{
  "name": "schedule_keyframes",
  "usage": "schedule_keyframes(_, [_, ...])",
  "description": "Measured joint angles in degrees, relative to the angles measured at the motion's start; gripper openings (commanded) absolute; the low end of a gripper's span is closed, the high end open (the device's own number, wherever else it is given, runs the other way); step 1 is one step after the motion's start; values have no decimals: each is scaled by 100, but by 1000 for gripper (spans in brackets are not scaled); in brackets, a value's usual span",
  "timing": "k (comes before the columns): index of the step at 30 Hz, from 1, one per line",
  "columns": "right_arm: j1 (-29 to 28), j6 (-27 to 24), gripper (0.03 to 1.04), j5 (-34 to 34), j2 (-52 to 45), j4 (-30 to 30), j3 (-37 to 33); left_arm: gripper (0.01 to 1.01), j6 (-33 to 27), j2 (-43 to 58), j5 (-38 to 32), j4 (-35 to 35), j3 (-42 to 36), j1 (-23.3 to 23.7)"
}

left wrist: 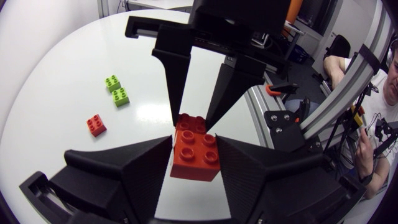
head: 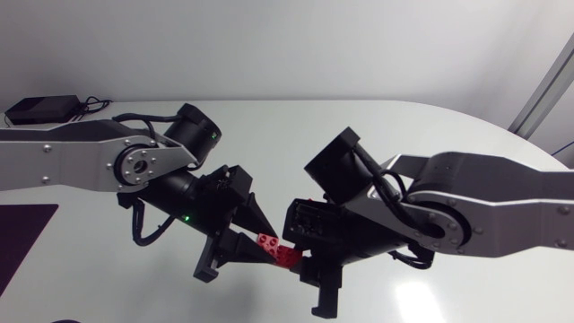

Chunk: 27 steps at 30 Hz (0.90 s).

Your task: Separate the duplo bricks

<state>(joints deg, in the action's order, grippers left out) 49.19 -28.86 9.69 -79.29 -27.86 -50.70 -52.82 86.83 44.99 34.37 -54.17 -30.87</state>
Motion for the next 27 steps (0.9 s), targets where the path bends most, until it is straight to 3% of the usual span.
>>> schedule_keyframes(10, [0, 61, 384, 31, 0, -2, 0, 446, 0, -188, -114, -234, 203, -35])
schedule_keyframes(12, [0, 63, 385, 28, 0, -2, 22, 375, 0, -212, -186, -332, 251, -72])
schedule_keyframes(27, [72, 61, 384, -79, 2, -2, 70, 375, 101, -306, -275, -479, 339, -166])
